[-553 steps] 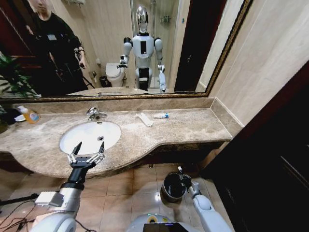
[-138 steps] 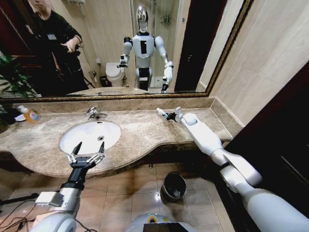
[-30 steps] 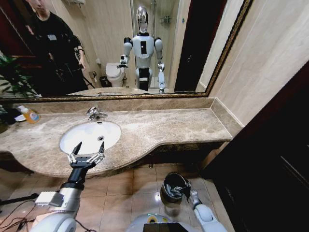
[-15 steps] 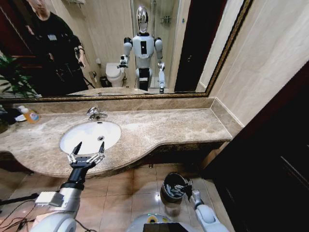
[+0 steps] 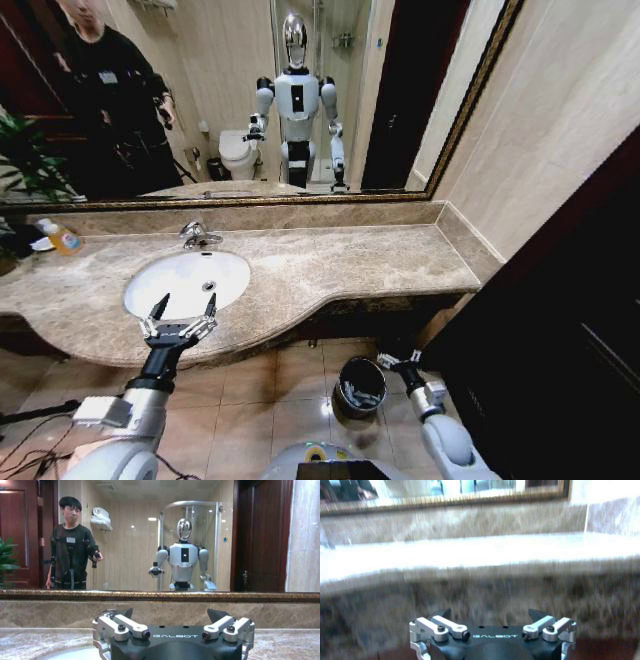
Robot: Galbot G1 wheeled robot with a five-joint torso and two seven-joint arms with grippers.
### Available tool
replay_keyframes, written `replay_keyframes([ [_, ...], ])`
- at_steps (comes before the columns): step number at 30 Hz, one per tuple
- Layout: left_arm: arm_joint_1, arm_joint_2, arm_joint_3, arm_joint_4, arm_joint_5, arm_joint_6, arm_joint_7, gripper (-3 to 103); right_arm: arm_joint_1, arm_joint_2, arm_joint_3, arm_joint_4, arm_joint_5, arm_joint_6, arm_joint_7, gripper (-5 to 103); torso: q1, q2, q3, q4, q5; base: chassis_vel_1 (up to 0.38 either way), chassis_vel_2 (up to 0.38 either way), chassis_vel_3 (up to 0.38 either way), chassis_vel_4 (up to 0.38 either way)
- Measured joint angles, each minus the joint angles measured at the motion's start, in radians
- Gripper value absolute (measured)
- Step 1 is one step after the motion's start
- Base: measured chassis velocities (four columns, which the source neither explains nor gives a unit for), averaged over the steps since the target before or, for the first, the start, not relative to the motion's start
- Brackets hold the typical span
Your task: Pick up the trash from the sink and place it in the trash bin.
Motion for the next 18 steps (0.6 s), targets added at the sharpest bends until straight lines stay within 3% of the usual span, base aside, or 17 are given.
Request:
replay_keyframes([
  [6, 0.0, 0.0, 0.0, 0.0, 0.0, 0.0, 0.0, 100, -0.021, 0.015, 0.075, 0.179, 0.025, -0.107, -0.014, 100, 0.0, 0.0, 0.0, -0.0001, 0.0001, 0.0, 0.0, 0.0, 0.0],
  [12, 0.0, 0.0, 0.0, 0.0, 0.0, 0.0, 0.0, 100, -0.007, -0.004, 0.112, 0.316, 0.059, -0.184, 0.056, 100, 0.0, 0.0, 0.0, 0.0001, 0.0, 0.0, 0.0, 0.0, 0.0],
  [18, 0.0, 0.0, 0.0, 0.0, 0.0, 0.0, 0.0, 100, -0.032, -0.005, 0.093, 0.416, 0.046, -0.208, 0.102, 100, 0.0, 0.0, 0.0, 0.0, 0.0, 0.0, 0.0, 0.0, 0.0],
])
